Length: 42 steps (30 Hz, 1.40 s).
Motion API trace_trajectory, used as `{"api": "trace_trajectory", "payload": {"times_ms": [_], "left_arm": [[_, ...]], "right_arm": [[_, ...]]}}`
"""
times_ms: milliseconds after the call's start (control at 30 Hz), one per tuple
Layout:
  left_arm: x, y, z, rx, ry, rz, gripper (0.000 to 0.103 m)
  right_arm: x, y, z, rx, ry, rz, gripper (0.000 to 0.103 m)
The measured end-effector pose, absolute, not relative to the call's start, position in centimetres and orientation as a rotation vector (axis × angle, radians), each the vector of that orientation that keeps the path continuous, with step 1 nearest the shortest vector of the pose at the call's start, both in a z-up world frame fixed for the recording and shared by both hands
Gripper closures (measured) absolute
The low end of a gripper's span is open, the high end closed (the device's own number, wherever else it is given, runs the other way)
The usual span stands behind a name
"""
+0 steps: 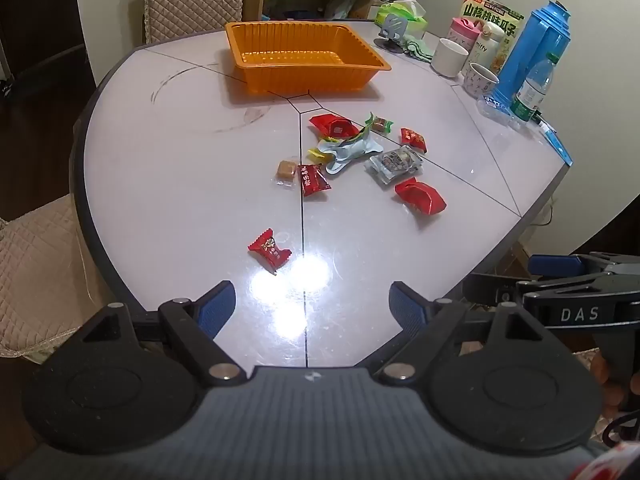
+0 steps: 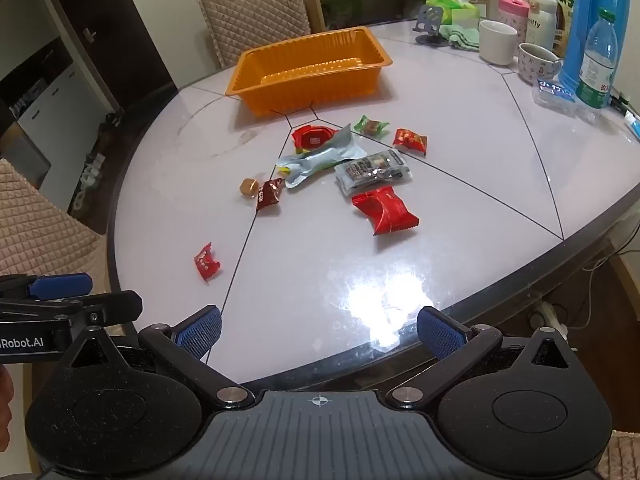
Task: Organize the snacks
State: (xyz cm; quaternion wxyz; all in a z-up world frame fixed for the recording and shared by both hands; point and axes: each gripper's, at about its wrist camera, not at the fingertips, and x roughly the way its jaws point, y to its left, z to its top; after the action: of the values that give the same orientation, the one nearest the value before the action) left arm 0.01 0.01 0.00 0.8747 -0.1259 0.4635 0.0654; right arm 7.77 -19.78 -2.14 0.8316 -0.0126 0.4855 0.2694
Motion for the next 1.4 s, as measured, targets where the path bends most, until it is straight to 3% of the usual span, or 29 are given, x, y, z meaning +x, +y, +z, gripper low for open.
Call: {"api": "trace_trajectory", "payload": {"times_ms": [1400], "left_arm": [[0.04, 0.82, -0.72, -0.269, 0.975, 0.136, 0.020]], "right_arm": [[8.35, -19.61, -2.10, -0.025, 1.035, 0.574, 0.000]]}}
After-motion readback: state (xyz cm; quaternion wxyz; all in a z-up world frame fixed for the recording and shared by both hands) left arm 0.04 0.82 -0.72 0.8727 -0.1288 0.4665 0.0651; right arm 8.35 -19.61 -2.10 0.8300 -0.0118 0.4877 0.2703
